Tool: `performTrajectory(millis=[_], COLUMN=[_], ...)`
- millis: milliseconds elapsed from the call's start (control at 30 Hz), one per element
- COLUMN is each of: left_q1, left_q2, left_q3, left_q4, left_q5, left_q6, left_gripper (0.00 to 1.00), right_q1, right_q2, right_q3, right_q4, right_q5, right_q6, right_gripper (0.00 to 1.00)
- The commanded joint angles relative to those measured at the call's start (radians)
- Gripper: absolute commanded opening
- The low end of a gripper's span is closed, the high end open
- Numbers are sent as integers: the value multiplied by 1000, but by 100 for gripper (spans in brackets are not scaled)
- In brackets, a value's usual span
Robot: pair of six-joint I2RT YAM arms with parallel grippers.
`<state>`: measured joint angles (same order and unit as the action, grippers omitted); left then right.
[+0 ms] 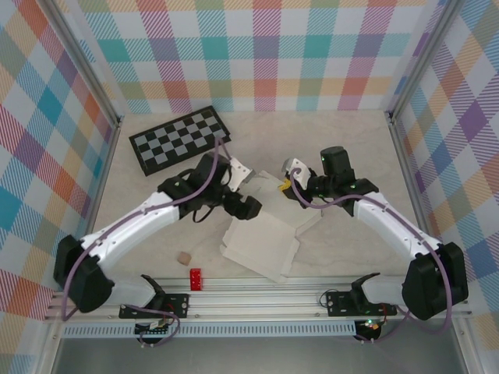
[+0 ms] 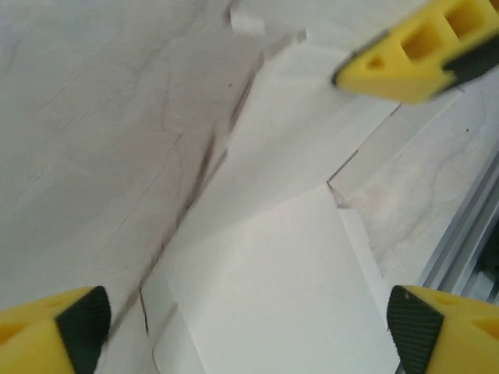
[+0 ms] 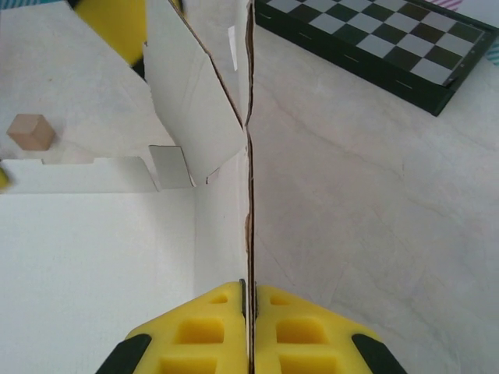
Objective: Fold the paper box
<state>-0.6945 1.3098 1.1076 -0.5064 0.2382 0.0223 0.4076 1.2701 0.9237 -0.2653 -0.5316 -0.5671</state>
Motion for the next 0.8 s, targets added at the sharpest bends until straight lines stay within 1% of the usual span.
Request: performTrajectory(millis=[0,100,167,300,333,433,533,633,767], left_q1=[65,106,110,109,108,108,108,107,104], left_q2=[-141,-282,-353,-429,-445,-493,-514,-498,-446], left_q3=[-136,-259,-313,-415,-437,-498,-521,-545,-543], left_q4=[118,176,187,220,259,292,276,333,411], left_q5=[-71,-163,-212,-217,-215,-205,-219,-185,-187], left_q6=[-149,-304,-411,-623,-657,-701,-704,-726,-733], left_gripper=[100,100,100,100,100,100,100,99,96], right_q1=[-7,-10,-11,-12,-13,-16,-22,-25,-26], right_q2=[-39,-61,-76,-101,-105,-117,-126,-131,-135], right_q3=[-24,-50,-67,-86,-85,-82,-80,-82,-110], right_q4=[135,220,277,358,367,389,404,431,508], right_q5=[19,66,127,204,220,231,233,211,181], right_q6=[97,193,268,381,402,449,509,556,631], right_gripper=[5,5,5,5,5,5,6,6,6])
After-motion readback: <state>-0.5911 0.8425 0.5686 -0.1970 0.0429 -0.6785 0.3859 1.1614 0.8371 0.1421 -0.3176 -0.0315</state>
